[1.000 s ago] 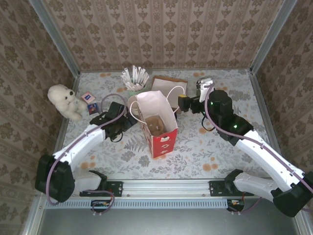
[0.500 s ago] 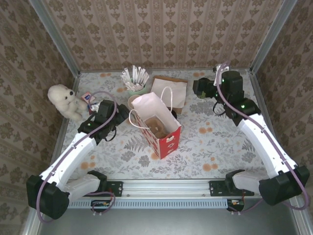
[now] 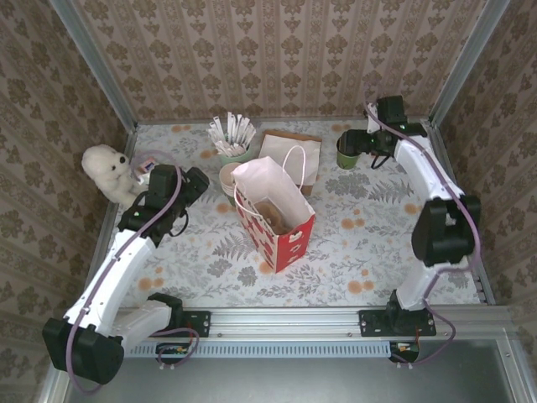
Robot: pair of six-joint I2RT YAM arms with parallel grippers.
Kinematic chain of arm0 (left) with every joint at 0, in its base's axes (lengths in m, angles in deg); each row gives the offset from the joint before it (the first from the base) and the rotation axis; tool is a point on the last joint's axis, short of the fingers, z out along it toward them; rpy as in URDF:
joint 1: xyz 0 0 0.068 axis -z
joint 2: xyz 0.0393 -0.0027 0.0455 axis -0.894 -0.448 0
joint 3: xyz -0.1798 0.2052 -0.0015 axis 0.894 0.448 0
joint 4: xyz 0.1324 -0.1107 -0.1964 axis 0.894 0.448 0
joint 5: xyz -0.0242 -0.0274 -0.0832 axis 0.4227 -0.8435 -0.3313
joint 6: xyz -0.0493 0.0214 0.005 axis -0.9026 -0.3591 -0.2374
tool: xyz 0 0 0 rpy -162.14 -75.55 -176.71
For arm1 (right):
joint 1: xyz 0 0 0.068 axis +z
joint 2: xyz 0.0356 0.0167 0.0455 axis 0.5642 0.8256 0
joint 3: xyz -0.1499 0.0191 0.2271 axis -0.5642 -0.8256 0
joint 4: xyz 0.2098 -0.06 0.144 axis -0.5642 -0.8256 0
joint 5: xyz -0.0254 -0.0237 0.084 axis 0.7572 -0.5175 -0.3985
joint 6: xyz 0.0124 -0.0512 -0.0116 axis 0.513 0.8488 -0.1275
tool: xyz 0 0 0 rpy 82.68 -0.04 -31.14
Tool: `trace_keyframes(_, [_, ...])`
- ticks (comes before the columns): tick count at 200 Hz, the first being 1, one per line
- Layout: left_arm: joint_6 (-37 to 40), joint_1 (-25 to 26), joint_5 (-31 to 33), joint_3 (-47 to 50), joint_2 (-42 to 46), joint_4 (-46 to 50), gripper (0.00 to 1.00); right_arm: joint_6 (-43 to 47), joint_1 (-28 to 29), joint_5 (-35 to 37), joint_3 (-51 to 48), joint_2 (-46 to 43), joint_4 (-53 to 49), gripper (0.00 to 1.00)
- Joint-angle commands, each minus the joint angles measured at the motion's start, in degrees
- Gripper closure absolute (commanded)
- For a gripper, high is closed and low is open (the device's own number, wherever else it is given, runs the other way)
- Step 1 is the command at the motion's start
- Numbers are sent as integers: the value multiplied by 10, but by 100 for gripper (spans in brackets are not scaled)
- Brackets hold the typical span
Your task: Pack the takeout coffee
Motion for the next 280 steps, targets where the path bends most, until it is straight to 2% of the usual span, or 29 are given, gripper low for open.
trace_keyframes(1, [13, -4, -11, -35, 0, 41, 0, 40, -11, -6, 78, 58, -66, 0])
trace_keyframes(19, [17, -7, -13, -38, -7, 54, 0, 50, -19, -37, 125, 104, -93, 0])
trace_keyframes(86, [11, -11, -39, -23, -36, 40, 0, 45, -19, -58, 219, 187, -134, 0])
trace_keyframes(126, [24, -12, -62, -31, -52, 26, 0, 42, -19, -70, 224, 200, -125, 0])
trace_keyframes(156, [20, -27, -119, -11, -55, -29, 0, 34, -19, -78, 241, 219, -122, 1])
trace_keyframes(197, [25, -30, -114, -7, -46, -22, 0, 20, -19, -89, 244, 231, -121, 16])
trace_keyframes(246, [24, -35, -120, 4, -39, -28, 0, 11, -20, -88, 230, 218, -127, 19])
trace_keyframes(280, [29, -36, -126, 5, -34, -31, 0, 10, -19, -92, 177, 184, -108, 19])
